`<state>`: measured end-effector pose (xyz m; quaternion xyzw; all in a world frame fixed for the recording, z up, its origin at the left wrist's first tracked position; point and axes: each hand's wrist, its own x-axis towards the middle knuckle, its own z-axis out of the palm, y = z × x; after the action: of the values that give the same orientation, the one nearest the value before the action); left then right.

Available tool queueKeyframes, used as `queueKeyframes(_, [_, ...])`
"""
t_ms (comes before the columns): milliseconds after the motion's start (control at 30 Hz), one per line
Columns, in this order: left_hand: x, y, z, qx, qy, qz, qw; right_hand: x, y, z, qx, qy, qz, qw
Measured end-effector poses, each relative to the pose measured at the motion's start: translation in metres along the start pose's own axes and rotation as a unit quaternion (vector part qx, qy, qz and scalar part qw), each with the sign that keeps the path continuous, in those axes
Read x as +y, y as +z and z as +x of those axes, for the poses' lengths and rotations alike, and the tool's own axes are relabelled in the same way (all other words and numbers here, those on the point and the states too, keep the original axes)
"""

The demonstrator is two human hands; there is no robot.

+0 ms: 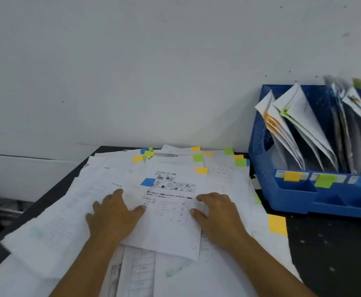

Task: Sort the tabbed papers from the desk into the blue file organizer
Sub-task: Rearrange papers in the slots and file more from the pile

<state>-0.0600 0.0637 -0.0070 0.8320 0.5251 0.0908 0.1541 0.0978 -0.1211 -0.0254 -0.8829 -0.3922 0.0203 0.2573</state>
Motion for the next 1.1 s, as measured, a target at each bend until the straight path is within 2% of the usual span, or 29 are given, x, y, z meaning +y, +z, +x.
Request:
queueKeyframes(200, [-0.004, 0.008, -0.006, 0.064, 0.030, 0.038, 0.997, -0.001, -0.002, -0.003, 0.006, 0.000, 0.037, 0.999])
queueKeyframes(367, [-0.003, 0.002, -0.013, 0.172, 0.075, -0.021, 0.982, -0.002, -0.007, -0.003, 0.022, 0.006, 0.084, 0.996])
queueKeyframes(467, [0.006, 0.000, -0.020, 0.238, 0.128, -0.095, 0.958, -0.007, -0.017, -0.002, 0.045, 0.005, 0.118, 0.992])
queueKeyframes(600, [0.036, 0.000, -0.044, 0.283, 0.251, -0.142, 0.915, -0.025, -0.040, -0.002, 0.038, 0.037, 0.271, 0.961])
queueKeyframes(700, [0.056, 0.010, -0.060, 0.284, 0.327, -0.131, 0.892, -0.038, -0.053, -0.006, -0.015, 0.078, 0.386, 0.919])
queueKeyframes(800, [0.070, 0.025, -0.069, 0.287, 0.391, -0.126, 0.865, -0.043, -0.055, -0.009, -0.080, 0.110, 0.430, 0.892])
queueKeyframes(867, [0.075, 0.031, -0.073, 0.270, 0.430, -0.130, 0.852, -0.040, -0.049, -0.007, -0.054, 0.126, 0.428, 0.893])
queueKeyframes(967, [0.084, 0.028, -0.080, 0.205, 0.444, -0.139, 0.861, -0.027, -0.049, 0.001, 0.026, 0.152, 0.384, 0.911])
queueKeyframes(1100, [0.094, 0.014, -0.084, 0.157, 0.363, -0.298, 0.869, -0.015, -0.078, 0.004, 0.108, 0.147, 0.329, 0.926])
